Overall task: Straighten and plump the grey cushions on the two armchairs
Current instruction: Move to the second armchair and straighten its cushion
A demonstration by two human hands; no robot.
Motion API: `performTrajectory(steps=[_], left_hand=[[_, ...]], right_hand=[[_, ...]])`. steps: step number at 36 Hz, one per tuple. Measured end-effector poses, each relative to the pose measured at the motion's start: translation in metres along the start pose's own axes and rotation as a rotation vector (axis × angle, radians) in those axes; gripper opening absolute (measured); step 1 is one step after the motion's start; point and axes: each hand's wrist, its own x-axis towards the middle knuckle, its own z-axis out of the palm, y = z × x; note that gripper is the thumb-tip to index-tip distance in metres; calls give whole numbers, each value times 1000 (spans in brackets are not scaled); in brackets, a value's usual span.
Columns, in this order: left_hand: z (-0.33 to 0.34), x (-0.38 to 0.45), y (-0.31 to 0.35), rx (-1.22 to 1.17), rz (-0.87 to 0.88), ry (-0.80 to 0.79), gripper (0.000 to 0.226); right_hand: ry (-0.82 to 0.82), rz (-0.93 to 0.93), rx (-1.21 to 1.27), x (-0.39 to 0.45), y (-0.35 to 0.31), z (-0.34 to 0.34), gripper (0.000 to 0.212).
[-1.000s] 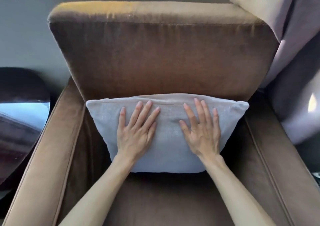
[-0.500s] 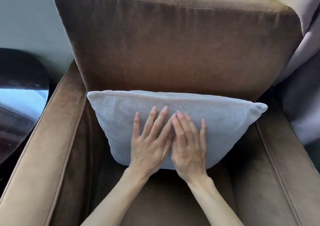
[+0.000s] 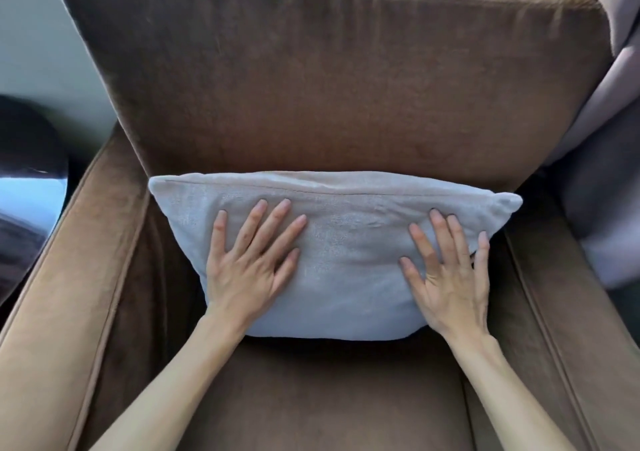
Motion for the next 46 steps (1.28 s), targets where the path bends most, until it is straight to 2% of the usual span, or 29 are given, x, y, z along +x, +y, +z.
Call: performTrajectory(steps=[2, 6, 10, 12, 15, 20, 25, 28, 31, 35, 37, 40, 43, 46], left_hand=[[-6, -5, 7, -35, -18, -10, 57], [-17, -22, 33, -134, -97, 7, 57], [-20, -38, 70, -250, -36, -30, 58], [-15, -42, 76, -245, -19, -63, 59], [-3, -42, 70, -184, -29, -77, 60], [10, -40, 35, -102, 167, -92, 59], [14, -45, -14, 1, 211, -69, 57], [10, -59, -28, 19, 169, -88, 59], [0, -71, -15, -26, 93, -108, 60], [-17, -84, 33, -140, -105, -92, 64], [-23, -90, 60, -190, -135, -95, 68], [-20, -91, 84, -221, -87, -128, 68], [-1, -85, 75, -163, -92, -165, 64], [19, -82, 60, -153, -88, -208, 64]], right_hand=[[20, 15, 43, -7, -6, -5, 59], [160, 73, 157, -20, -37, -14, 57], [257, -130, 323, -25, -82, -17, 48], [237, -195, 354, -22, -106, -13, 43], [157, -212, 270, -16, -116, 5, 45], [153, -270, 132, -10, -83, 33, 59], [169, -254, 129, -18, -46, 36, 58], [113, -190, 92, -34, -32, 30, 54], [73, -82, 128, -54, -38, 23, 49], [157, 61, 293, -76, -70, 13, 46], [168, 18, 367, -83, -97, 8, 43], [111, -122, 411, -82, -126, 11, 40], [67, -101, 384, -68, -128, 26, 43], [1, -168, 315, -59, -114, 46, 50]])
